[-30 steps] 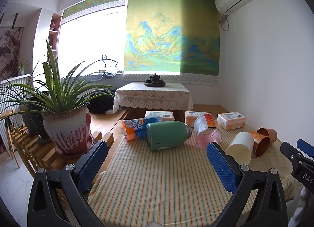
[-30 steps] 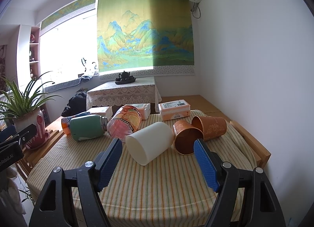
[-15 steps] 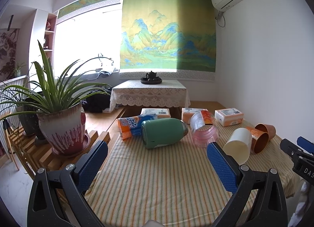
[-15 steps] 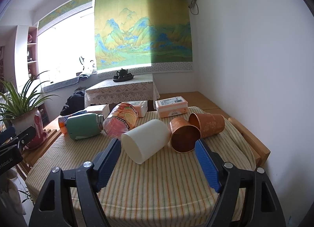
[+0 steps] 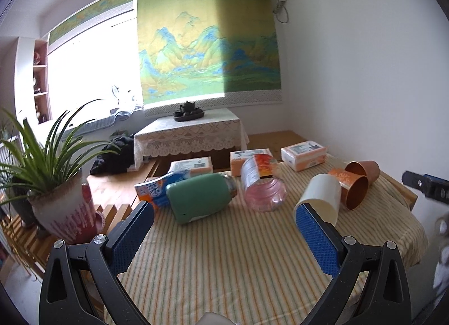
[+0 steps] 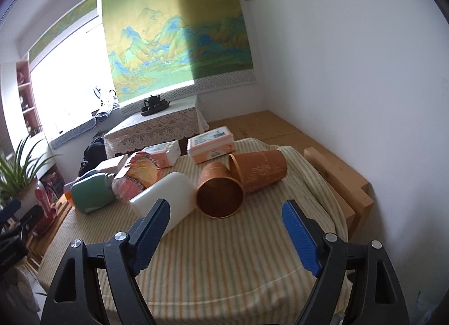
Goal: Flip cup upside down
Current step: 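Reach the right gripper to the orange paper cup lying on its side and grasp it, then lift the orange paper cup off the table with the right gripper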
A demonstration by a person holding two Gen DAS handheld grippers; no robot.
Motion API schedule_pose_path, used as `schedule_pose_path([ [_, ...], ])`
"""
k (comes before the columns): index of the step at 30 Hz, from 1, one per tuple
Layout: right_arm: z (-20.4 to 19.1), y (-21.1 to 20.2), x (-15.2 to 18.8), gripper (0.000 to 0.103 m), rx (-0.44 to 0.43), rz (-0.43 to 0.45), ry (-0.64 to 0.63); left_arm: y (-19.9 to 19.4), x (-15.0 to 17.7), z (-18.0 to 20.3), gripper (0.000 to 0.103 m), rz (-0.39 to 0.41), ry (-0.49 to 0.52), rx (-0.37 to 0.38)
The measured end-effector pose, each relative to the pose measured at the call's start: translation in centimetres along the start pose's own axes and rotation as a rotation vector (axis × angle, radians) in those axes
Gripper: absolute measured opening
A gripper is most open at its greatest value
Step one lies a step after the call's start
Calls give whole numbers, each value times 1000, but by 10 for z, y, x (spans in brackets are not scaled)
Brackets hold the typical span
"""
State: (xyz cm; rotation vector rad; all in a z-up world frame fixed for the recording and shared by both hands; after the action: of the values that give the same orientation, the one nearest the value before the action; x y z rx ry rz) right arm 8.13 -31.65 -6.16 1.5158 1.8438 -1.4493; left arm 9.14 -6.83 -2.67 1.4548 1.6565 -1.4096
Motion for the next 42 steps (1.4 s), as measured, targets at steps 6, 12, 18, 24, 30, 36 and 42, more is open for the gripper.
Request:
schedule_pose_path([
  [6,32,51,-32,79,3,-209,170,8,-3,16,102,0,12,24],
  [12,54,97,-59,79,79,-346,376,16,5,12,102,-13,-2,39],
  [18,71,148,-56,79,170,-550,640,22,17,-9,102,-18,-40,38],
  [24,74,173,-54,79,240,-561,769,31,32,-34,102,-25,-79,35],
  [30,75,192,-49,79,277,-588,839,43,51,-63,102,-48,-129,22],
  [36,74,207,-49,75,288,-620,887,53,63,-81,102,-67,-157,0],
  [42,75,214,-46,67,278,-636,931,56,66,-89,102,-69,-160,-25],
])
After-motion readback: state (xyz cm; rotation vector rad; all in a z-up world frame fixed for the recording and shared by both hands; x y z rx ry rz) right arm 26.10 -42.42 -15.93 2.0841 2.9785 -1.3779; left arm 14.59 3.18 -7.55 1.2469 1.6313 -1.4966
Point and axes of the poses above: each gripper's, at about its wrist camera, not at the fingertips, and y roughly the way its jaws point, z to its right, x to its underside, the point moved 6 cm from there along y, roughly the way its jaws point, and after that the axes turned 14 degrees about y, right-handed, at the moved point
